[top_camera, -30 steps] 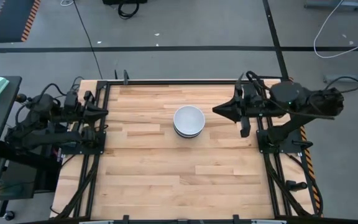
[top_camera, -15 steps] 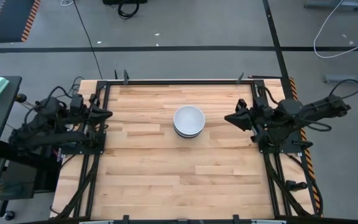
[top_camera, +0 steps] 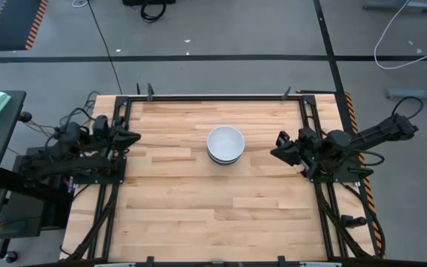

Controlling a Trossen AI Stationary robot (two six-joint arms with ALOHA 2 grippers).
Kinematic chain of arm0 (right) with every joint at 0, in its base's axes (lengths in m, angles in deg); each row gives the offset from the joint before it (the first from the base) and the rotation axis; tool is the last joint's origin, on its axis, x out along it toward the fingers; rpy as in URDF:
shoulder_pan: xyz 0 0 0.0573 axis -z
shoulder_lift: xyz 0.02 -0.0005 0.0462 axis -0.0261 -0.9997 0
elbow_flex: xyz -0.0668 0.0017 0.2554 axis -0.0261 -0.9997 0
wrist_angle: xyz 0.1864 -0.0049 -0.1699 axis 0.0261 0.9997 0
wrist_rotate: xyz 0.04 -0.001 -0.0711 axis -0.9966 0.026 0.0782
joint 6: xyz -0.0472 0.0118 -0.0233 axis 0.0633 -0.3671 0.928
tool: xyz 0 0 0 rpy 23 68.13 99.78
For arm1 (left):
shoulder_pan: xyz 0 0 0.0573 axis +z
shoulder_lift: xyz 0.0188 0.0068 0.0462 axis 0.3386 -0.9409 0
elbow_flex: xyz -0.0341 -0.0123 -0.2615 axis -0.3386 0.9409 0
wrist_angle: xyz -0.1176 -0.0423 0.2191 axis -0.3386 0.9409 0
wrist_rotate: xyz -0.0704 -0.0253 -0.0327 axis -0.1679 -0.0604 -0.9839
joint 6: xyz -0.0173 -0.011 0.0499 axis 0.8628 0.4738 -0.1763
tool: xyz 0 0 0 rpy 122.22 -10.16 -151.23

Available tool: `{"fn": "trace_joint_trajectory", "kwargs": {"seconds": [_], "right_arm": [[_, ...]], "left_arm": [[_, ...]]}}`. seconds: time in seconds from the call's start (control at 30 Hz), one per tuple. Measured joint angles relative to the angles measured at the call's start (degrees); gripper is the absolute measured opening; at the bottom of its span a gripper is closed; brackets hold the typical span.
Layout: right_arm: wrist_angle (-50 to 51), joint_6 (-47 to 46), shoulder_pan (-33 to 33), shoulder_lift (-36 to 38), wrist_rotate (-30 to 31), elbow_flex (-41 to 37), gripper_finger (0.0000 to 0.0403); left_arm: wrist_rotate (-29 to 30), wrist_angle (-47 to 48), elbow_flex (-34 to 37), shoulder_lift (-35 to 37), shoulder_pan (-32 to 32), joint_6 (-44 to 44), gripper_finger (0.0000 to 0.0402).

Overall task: Nest bowls inside each other
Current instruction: Return to Home Position

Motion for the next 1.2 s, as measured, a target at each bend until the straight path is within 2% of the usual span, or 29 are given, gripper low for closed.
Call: {"fn": "trace_joint_trajectory", "kwargs": {"seconds": [0.3,0.4,0.6,0.7,0.9,1.2], "right_arm": [[-12.3,0.1,-2.9,0.3,-1.4,-8.6,0.0015],[-16.4,0.7,-4.3,0.3,-1.7,-10.6,0.0015],[-23.1,3.2,-6.0,0.3,-1.6,-14.3,0.0015],[-24.5,3.5,-6.0,0.3,-1.6,-15.6,0.0015],[-27.3,2.6,-6.0,0.3,-1.5,-19.0,0.0015],[-29.7,4.1,-5.9,0.3,-1.7,-20.5,0.0015]], "left_arm": [[0.0,-9.1,6.3,0.1,0.0,3.1,0.0025],[0.0,-10.2,7.5,0.1,0.0,3.3,0.0027],[0.0,-18.2,12.6,0.1,0.0,5.6,0.0036],[0.0,-21.7,14.8,0.1,0.0,6.0,0.0035],[-0.4,-22.8,17.4,0.1,0.0,6.2,0.0025],[-0.6,-24.0,17.8,0.1,0.0,4.3,0.0033]]}}
